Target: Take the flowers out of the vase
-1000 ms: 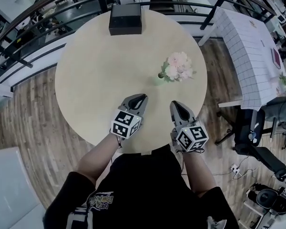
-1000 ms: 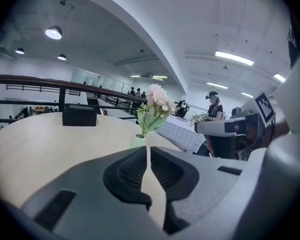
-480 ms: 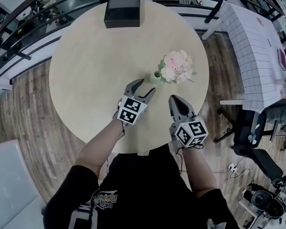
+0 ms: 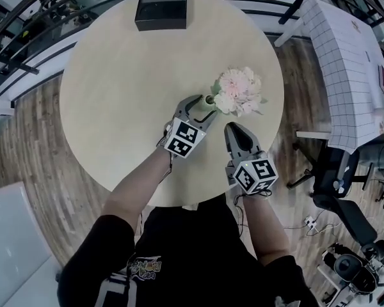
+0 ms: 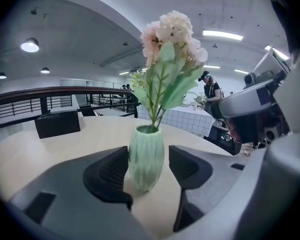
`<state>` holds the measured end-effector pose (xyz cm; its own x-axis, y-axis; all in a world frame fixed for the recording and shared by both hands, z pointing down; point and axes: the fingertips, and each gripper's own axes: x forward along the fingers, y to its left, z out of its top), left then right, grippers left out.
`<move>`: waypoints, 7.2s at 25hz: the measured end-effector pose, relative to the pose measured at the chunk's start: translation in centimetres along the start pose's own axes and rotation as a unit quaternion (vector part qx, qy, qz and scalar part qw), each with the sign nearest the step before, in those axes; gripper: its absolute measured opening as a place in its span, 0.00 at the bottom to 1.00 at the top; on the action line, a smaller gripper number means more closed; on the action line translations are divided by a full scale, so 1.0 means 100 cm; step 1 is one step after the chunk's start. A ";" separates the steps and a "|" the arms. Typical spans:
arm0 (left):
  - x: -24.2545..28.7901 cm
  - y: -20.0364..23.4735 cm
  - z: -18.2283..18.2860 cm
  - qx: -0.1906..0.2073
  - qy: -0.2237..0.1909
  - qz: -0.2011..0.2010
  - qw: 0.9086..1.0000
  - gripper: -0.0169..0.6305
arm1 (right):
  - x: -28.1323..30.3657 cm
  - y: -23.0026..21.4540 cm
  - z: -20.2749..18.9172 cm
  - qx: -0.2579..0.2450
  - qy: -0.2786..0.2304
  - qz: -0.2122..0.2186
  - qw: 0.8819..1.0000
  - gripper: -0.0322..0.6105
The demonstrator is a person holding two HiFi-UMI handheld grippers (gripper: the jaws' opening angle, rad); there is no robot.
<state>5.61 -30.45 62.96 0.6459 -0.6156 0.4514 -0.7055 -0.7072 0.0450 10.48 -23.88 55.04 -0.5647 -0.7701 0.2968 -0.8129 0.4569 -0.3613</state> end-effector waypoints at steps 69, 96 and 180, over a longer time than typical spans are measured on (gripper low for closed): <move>-0.004 0.001 -0.011 -0.002 0.017 0.001 1.000 0.39 | 0.043 0.019 0.108 -0.048 -0.128 0.057 0.989 0.18; -0.166 0.013 0.058 -0.126 -0.061 0.033 0.990 0.04 | -0.035 0.038 0.132 0.012 -0.137 0.002 0.990 0.17; -0.261 -0.319 0.016 -0.159 -0.048 0.041 0.985 0.04 | -0.309 0.109 -0.047 -0.032 -0.009 0.147 0.989 0.16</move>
<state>11.74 7.61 48.36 0.5964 -0.7072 0.3798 -0.8026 -0.5177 0.2964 18.42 6.98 46.13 -0.7763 -0.6067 0.1712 -0.6211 0.6896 -0.3723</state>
